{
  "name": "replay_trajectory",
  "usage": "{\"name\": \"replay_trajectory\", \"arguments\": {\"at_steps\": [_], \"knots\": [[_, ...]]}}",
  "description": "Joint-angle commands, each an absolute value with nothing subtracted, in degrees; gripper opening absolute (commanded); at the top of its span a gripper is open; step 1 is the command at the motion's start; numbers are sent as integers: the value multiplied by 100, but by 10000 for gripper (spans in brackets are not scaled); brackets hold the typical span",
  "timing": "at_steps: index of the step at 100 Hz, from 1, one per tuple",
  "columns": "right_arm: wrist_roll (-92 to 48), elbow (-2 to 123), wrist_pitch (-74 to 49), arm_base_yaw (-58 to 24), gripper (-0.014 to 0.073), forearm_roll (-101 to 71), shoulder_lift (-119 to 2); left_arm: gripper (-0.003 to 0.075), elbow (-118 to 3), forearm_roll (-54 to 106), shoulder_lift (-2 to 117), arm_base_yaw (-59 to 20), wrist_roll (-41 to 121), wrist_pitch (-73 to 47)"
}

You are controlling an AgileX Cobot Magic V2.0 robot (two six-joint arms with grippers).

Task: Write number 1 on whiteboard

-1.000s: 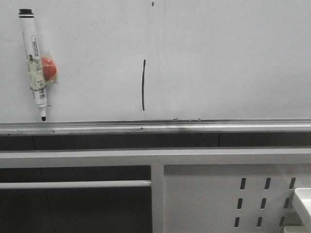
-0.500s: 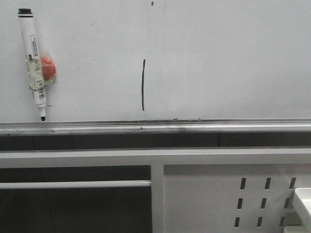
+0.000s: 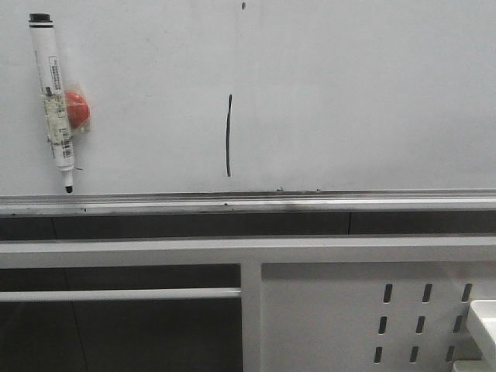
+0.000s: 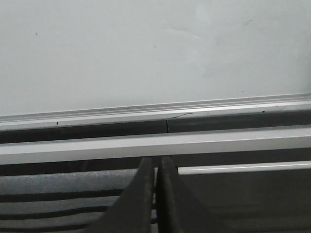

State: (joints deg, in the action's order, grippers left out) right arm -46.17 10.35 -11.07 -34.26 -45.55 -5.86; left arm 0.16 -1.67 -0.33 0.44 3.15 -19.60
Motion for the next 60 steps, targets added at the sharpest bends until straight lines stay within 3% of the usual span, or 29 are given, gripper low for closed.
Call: {"name": "replay_trajectory", "arguments": {"at_steps": [1, 60], "knots": [[-4627, 1182, -768, -3401, -69, -4605, -645, -20, 225, -101, -159, 52, 294, -1657], [-4232, 1177, -809, -3401, -69, -4026, -645, -20, 225, -101, -159, 52, 294, -1657]]}}
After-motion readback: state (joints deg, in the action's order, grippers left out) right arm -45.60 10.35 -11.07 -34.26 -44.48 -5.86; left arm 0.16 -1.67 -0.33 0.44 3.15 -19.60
